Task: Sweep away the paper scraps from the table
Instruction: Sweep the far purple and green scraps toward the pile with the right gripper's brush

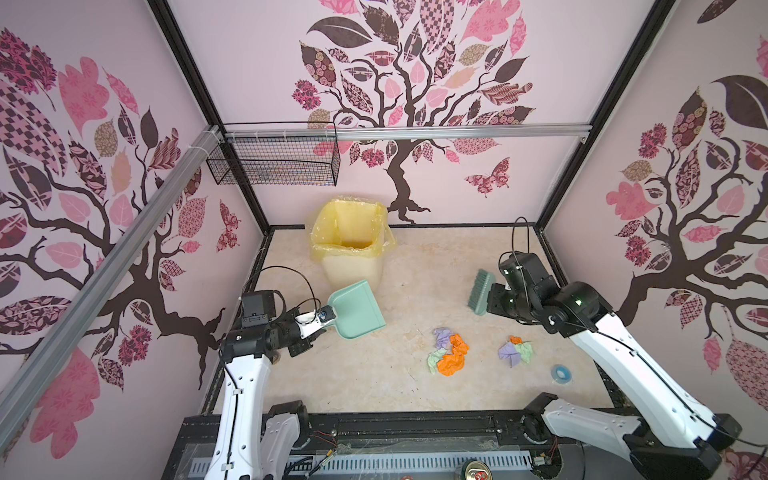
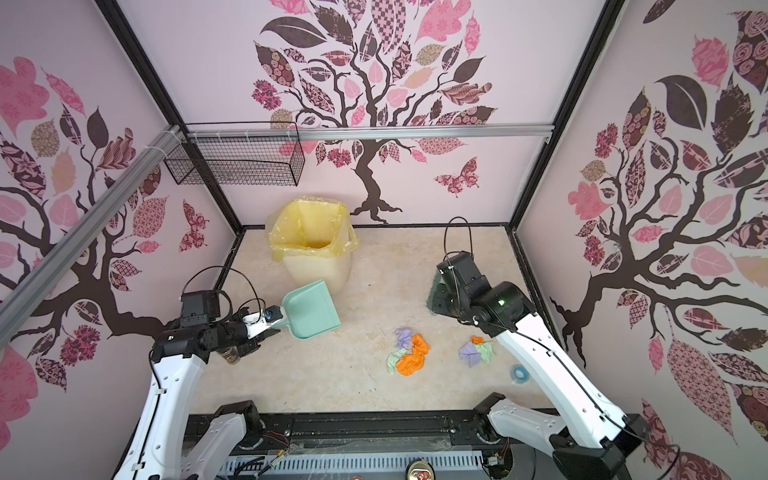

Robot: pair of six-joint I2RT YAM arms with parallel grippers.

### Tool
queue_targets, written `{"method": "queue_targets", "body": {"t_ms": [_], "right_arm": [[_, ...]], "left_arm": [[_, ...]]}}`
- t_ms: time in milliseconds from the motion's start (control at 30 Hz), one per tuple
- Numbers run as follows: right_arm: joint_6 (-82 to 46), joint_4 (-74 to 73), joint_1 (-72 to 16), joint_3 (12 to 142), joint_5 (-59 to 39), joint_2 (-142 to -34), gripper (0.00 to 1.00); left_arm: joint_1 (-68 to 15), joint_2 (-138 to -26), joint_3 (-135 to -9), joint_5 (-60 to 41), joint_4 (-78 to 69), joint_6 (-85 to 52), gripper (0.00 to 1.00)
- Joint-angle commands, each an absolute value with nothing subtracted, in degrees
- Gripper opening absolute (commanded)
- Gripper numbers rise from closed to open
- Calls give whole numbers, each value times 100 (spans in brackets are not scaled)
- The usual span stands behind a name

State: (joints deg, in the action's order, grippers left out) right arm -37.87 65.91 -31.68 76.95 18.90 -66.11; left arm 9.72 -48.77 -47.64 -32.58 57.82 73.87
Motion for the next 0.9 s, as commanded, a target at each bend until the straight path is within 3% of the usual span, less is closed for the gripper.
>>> {"method": "queue_targets", "body": {"t_ms": [0, 433, 867], "right_arm": [[-3979, 8323, -3115, 7671, 4343, -7303, 0], [-4093, 7207, -2625, 6502, 4548, -8469, 0], [-4468, 7618, -2610, 6573, 4298, -9087, 0]], "left_arm": [[949, -4757, -4530, -3437, 5687, 7339, 0], [950, -4473, -4412, -3414, 5998, 7458, 0], [954, -4513, -4412, -3541, 6086, 7430, 0]]}}
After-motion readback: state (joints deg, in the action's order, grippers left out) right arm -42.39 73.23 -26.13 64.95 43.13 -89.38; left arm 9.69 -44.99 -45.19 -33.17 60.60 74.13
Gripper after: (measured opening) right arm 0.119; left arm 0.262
